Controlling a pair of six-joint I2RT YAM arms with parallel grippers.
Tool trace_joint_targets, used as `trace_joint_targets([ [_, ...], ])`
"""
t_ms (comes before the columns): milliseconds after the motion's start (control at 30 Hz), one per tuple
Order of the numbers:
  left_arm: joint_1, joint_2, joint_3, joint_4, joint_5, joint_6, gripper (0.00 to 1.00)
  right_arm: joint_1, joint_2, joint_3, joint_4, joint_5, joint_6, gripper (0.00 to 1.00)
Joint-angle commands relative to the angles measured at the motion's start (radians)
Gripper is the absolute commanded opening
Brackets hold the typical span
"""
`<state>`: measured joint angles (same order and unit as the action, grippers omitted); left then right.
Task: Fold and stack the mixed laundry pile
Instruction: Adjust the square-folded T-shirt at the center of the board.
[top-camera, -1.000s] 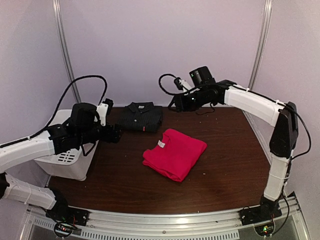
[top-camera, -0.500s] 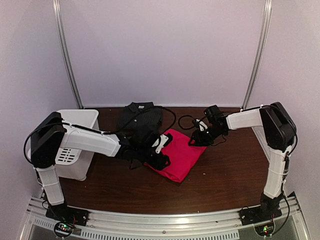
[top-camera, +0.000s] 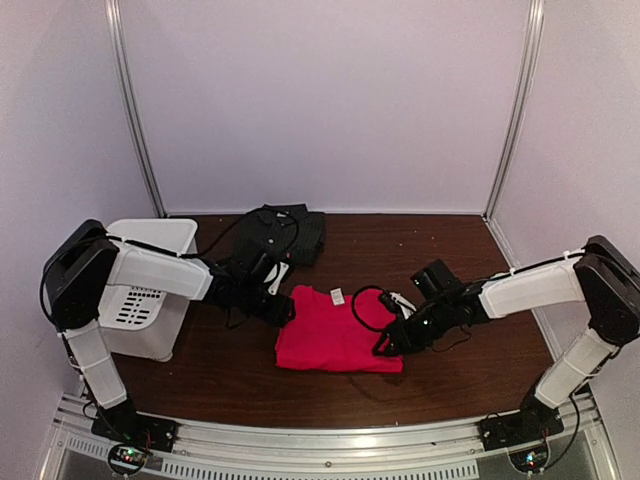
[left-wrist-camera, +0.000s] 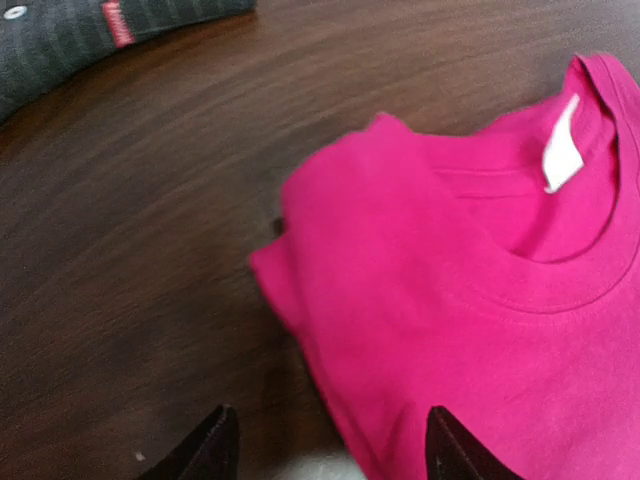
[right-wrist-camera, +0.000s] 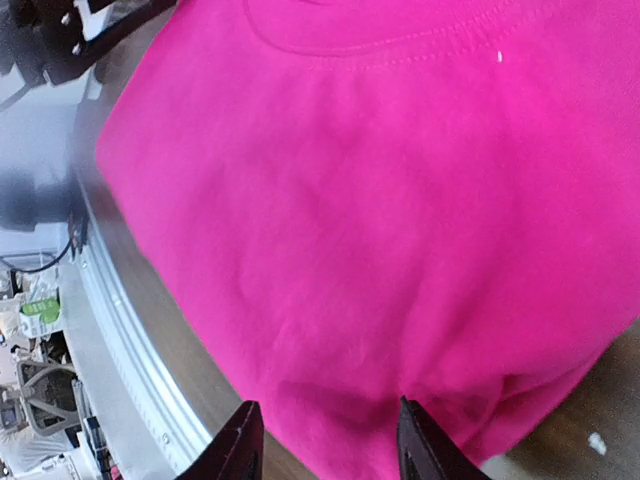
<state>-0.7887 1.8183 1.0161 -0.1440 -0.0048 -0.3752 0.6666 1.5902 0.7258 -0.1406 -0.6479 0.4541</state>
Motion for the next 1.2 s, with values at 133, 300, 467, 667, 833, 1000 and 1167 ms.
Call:
trace_joint_targets([
  [133,0.019,-0.197,-0.092,0.039,-0.023,-0.100,0.78,-0.183,-0.233,-0.052,-0.078,0.098,0.072,0.54],
  [300,0.019,-0.120,-0.015,0.015,-0.043,-0.132,0.80,-0.249,-0.105,-0.039,0.028,0.092,0.122,0.52],
  [467,0.022,-0.026,0.046,-0.007,-0.079,-0.173,0.80,-0.248,0.001,-0.034,0.150,0.050,0.194,0.53],
  [667,0.038,0.064,0.071,-0.013,-0.043,-0.223,0.78,-0.223,0.058,-0.039,0.243,0.006,0.232,0.56],
  [833,0.045,0.108,0.057,0.026,0.004,-0.246,0.66,-0.190,0.133,-0.023,0.264,0.031,0.238,0.49],
  [1000,0.048,0.127,0.045,0.048,0.072,-0.244,0.58,-0.146,0.237,-0.009,0.280,0.051,0.231,0.43],
  [1167,0.051,0.125,0.032,0.070,0.080,-0.242,0.39,-0.132,0.246,-0.017,0.294,0.064,0.242,0.33],
])
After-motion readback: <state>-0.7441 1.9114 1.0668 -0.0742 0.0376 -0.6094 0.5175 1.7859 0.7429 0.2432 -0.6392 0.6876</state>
